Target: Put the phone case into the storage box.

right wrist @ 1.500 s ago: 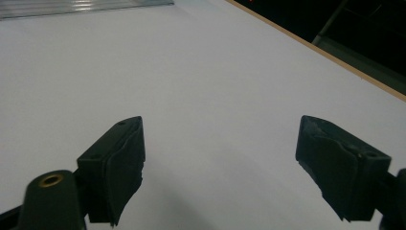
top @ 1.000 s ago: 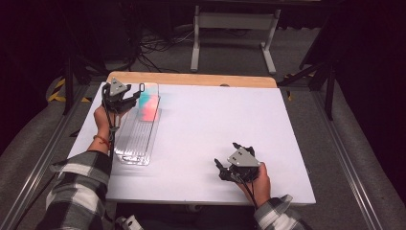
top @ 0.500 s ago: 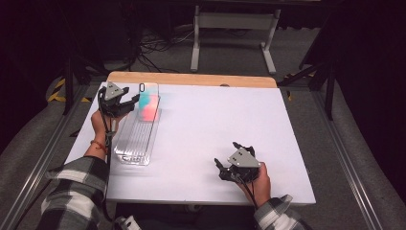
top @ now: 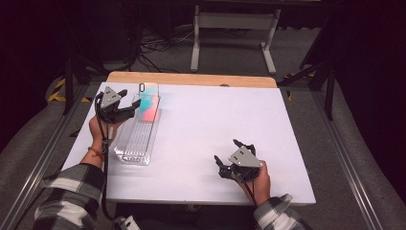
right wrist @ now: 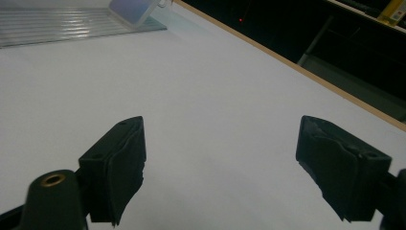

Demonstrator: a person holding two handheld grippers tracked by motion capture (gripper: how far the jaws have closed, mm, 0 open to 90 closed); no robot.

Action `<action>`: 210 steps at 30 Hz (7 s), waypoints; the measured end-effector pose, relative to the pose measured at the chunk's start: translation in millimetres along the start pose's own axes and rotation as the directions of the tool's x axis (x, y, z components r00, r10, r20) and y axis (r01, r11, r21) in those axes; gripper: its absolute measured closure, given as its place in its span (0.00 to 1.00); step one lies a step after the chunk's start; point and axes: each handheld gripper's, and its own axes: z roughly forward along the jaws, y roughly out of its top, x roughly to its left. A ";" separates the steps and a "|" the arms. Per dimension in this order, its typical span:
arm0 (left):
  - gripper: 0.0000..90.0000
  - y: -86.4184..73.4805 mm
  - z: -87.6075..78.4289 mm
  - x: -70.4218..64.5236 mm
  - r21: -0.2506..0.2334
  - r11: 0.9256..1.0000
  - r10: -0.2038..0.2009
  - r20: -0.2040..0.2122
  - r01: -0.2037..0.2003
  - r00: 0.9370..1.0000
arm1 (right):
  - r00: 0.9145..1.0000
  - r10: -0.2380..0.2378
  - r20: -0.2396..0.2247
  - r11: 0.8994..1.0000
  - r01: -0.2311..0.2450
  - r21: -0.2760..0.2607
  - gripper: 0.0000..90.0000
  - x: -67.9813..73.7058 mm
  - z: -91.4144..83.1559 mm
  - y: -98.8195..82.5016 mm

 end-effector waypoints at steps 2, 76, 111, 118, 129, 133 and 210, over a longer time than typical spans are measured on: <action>0.35 0.3 -2.4 -2.1 -0.004 1.000 0.007 0.003 -0.007 1.000 | 1.000 -0.001 0.003 1.000 0.001 0.000 0.20 -0.5 -0.1 0.1; 0.04 -1.9 -80.5 -54.0 -0.142 0.988 0.083 0.193 -0.056 0.978 | 1.000 -0.009 0.008 0.998 0.010 -0.066 0.08 -2.2 -12.5 6.5; 0.04 2.2 -98.0 -74.6 -0.188 0.980 0.112 0.225 -0.070 0.968 | 0.999 -0.047 -0.026 0.997 0.045 -0.064 0.09 6.6 -13.1 9.8; 0.04 2.8 -98.2 -80.1 -0.190 0.979 0.115 0.239 -0.069 0.964 | 0.998 -0.052 -0.032 0.997 0.050 -0.063 0.09 7.4 -13.6 10.2; 0.04 2.5 -99.5 -89.2 -0.197 0.978 0.124 0.257 -0.073 0.959 | 0.997 -0.063 -0.043 0.996 0.060 -0.068 0.09 8.9 -14.6 11.2; 0.04 2.6 -99.9 -90.8 -0.200 0.977 0.122 0.258 -0.071 0.958 | 0.996 -0.068 -0.052 0.996 0.065 -0.067 0.09 9.9 -14.8 11.9; 0.06 -48.8 -88.8 -149.8 -0.116 0.993 0.071 0.333 -0.034 0.940 | 0.979 -0.111 -0.174 0.989 0.091 -0.115 0.09 18.4 -25.4 9.5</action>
